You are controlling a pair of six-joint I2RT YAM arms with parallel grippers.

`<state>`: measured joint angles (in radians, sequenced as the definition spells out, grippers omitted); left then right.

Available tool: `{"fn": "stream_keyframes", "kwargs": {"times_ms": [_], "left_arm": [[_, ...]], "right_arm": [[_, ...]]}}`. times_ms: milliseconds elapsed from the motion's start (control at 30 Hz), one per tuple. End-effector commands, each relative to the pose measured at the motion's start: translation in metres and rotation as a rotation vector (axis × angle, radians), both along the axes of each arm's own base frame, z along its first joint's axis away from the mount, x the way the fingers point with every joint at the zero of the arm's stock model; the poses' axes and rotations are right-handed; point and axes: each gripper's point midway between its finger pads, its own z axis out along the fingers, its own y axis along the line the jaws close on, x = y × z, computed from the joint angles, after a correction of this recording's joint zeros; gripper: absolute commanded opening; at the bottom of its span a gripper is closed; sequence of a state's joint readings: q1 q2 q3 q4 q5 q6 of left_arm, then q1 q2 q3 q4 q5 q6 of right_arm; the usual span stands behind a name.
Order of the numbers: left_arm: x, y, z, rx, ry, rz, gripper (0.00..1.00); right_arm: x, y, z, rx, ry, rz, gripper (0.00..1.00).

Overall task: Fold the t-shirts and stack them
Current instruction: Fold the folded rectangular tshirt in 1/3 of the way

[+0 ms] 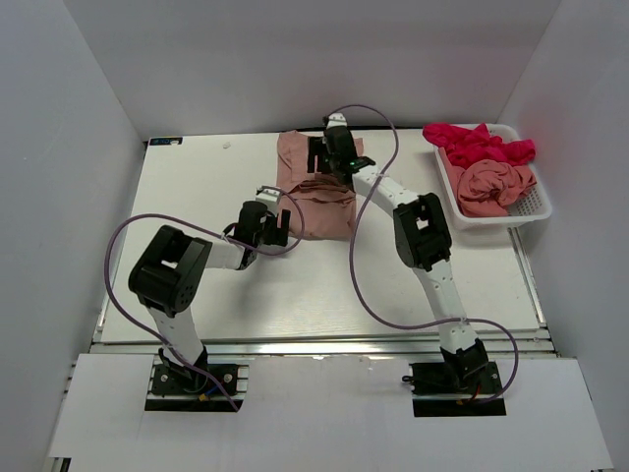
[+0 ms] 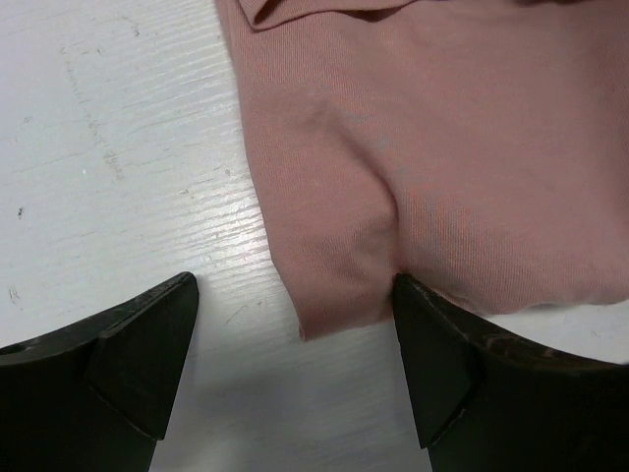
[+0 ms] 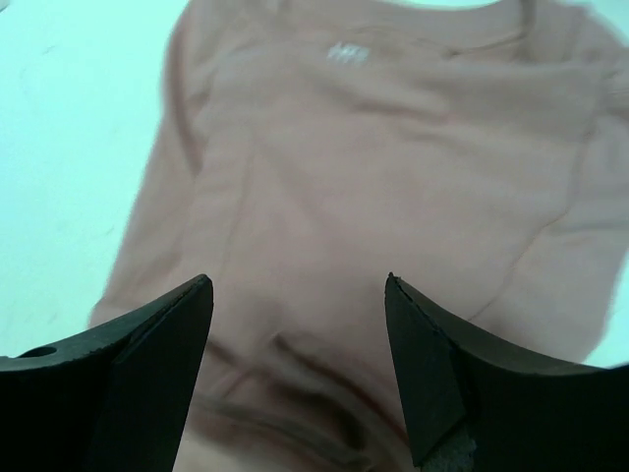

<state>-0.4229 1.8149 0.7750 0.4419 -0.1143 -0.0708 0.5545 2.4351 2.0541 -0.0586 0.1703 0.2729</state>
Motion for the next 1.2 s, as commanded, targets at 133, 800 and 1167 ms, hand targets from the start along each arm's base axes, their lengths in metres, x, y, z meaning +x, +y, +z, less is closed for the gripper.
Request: {"fn": "stream_keyframes", "kwargs": {"times_ms": [133, 800, 1167], "left_arm": [[-0.034, 0.006, -0.028, 0.062, 0.141, -0.05, 0.89], [-0.029, 0.001, -0.017, 0.05, 0.109, -0.063, 0.89], [-0.032, -0.002, -0.024, 0.035, 0.131, -0.076, 0.89]], "right_arm": [[0.005, -0.036, 0.069, 0.023, -0.105, -0.039, 0.74], [-0.144, 0.014, 0.007, -0.002, 0.128, 0.136, 0.76], [-0.125, 0.039, -0.048, 0.013, 0.19, 0.153, 0.76]]}}
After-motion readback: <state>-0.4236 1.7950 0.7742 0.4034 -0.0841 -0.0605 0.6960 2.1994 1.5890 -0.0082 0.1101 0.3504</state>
